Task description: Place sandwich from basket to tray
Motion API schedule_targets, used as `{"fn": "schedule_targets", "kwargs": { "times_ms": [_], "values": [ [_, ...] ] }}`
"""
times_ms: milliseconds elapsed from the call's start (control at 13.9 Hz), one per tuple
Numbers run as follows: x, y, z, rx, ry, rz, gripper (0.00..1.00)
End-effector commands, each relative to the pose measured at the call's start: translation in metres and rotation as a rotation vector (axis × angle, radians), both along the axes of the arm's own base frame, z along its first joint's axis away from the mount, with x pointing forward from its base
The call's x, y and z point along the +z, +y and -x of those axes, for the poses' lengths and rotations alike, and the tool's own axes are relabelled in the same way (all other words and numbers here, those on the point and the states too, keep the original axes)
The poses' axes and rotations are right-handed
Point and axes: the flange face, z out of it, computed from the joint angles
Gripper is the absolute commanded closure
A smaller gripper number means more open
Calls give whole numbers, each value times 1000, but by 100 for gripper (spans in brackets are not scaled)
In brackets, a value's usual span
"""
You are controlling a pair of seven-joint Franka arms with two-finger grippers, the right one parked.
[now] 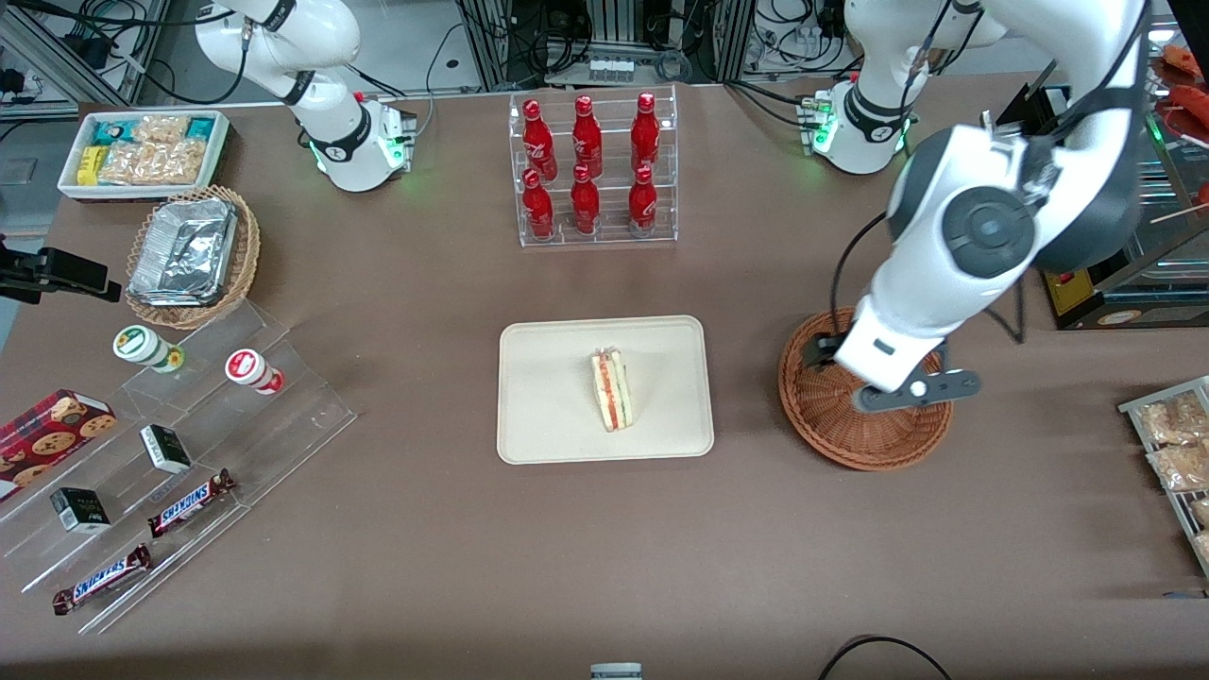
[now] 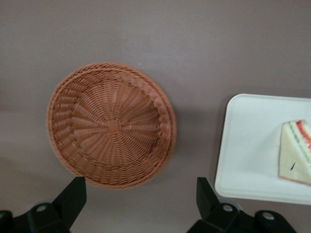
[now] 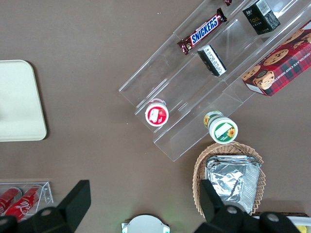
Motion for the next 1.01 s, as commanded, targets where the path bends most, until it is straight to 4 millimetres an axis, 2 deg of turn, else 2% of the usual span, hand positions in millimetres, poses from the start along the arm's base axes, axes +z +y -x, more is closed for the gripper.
{"fn": "schedule_targets", "kwargs": {
  "times_ms": [0,144,216,504,864,936],
  "values": [
    [31,47,25,-104,35,51,0],
    [57,74,37,-159,51,56,0],
    [69,80,45,-160,52,51,0],
    [107,129,65,-185,60,53,0],
    [136,140,82,-176,55,47,0],
    [138,154,81,-150,56,52,0]
  ]
}}
